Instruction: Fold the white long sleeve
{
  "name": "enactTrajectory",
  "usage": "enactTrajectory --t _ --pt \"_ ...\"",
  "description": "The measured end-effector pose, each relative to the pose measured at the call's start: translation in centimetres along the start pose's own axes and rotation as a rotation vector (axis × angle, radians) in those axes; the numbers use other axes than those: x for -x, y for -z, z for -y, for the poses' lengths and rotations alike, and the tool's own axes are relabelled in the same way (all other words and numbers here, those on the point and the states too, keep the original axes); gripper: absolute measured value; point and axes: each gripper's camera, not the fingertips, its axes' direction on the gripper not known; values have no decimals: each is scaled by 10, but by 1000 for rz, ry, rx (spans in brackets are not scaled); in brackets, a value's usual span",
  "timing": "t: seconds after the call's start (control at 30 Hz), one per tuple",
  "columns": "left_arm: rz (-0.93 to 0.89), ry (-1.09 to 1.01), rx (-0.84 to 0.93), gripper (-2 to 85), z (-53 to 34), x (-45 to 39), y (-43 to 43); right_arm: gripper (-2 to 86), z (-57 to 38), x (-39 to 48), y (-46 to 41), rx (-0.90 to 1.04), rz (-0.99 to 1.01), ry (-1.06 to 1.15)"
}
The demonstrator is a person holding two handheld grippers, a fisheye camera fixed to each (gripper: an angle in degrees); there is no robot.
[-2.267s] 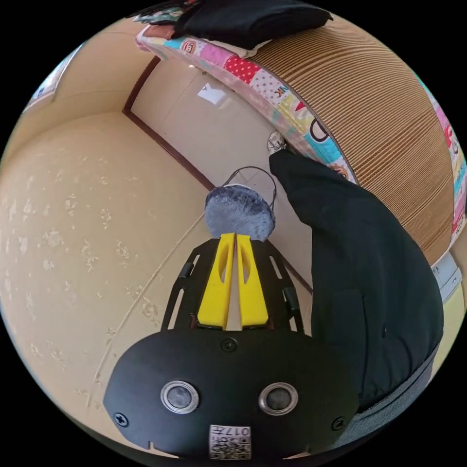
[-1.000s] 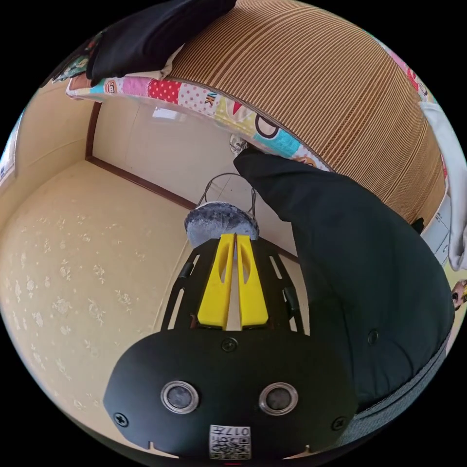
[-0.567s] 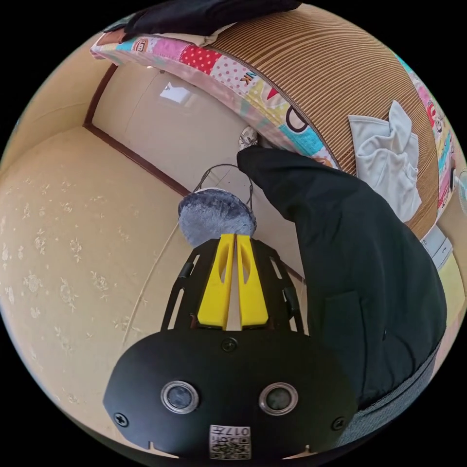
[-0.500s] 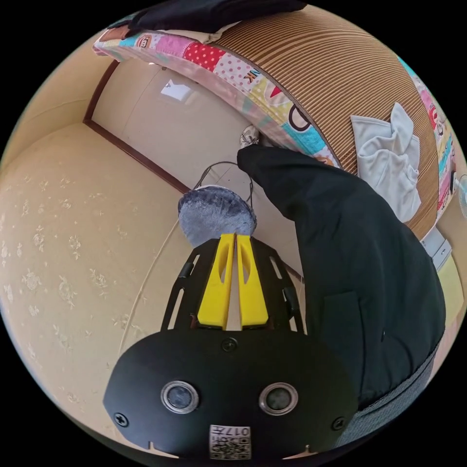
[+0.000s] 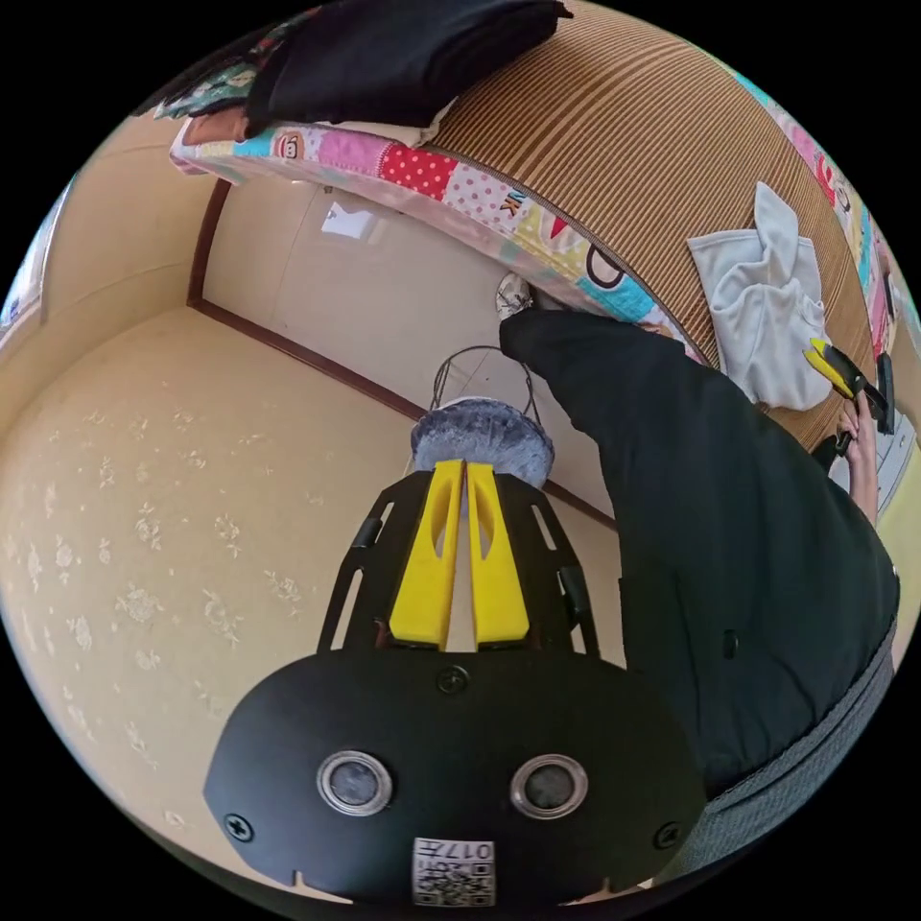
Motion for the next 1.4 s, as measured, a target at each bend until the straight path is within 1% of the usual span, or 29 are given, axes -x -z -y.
enactTrajectory --t 0.1,0.17,0.23,0.33,0.5,0.57,0.63,0.8,0.87,0.93,0.97,1.03,1.1,1.17,1.2,1.27,1.3,1.33,1.37,1.4 --pt "-51 88 46 -4 -12 36 -9 182 45 -5 -8 -6 3 -129" --pt "-77 149 97 -4 -23 58 -21 192 70 -17 -22 15 95 -245" --pt "-108 247 162 -4 -42 88 -33 192 79 -26 -32 24 142 -322" --pt "-163 340 175 -5 -68 117 -36 175 88 -34 -35 -36 65 -391" --pt "-175 423 187 -5 -93 150 -22 147 105 -46 -42 -56 11 -396" --pt "-182 449 183 -5 -98 160 -12 131 115 -45 -49 -37 -69 -390" --pt "-200 487 179 -5 -98 170 1 119 120 -44 -53 -31 -99 -390" --pt "-265 509 68 -5 -77 166 19 77 105 -60 -61 -113 -86 -395" --pt "-337 536 52 -5 -66 156 12 69 87 -78 -65 -180 2 -393" --pt "-413 502 74 -5 -46 131 -3 65 74 -95 -68 -219 91 -394" --pt "-412 480 95 -5 -40 123 -7 63 64 -107 -71 -243 148 -390" --pt "-341 373 198 -5 -18 94 -16 58 50 -124 -75 -271 219 -389" --pt "-290 304 239 -5 -3 81 -15 52 34 -140 -79 -310 302 -417" --pt "-280 284 227 -6 12 79 -6 41 3 -158 -82 -438 445 -500" --pt "-302 299 199 -6 23 83 2 39 -6 -162 -82 -476 478 -533" --pt "-369 334 136 -8 42 87 16 32 -45 -169 -80 -680 592 -638" --pt "-423 335 82 -8 56 87 25 30 -54 -169 -79 -736 620 -630" --pt "-464 311 26 -9 71 82 36 28 -66 -167 -72 -841 669 -555" --pt "-475 290 2 -9 79 77 41 26 -76 -163 -60 -931 688 -407" --pt "-478 231 -28 -9 97 65 51 25 -80 -160 -53 -966 688 -328"
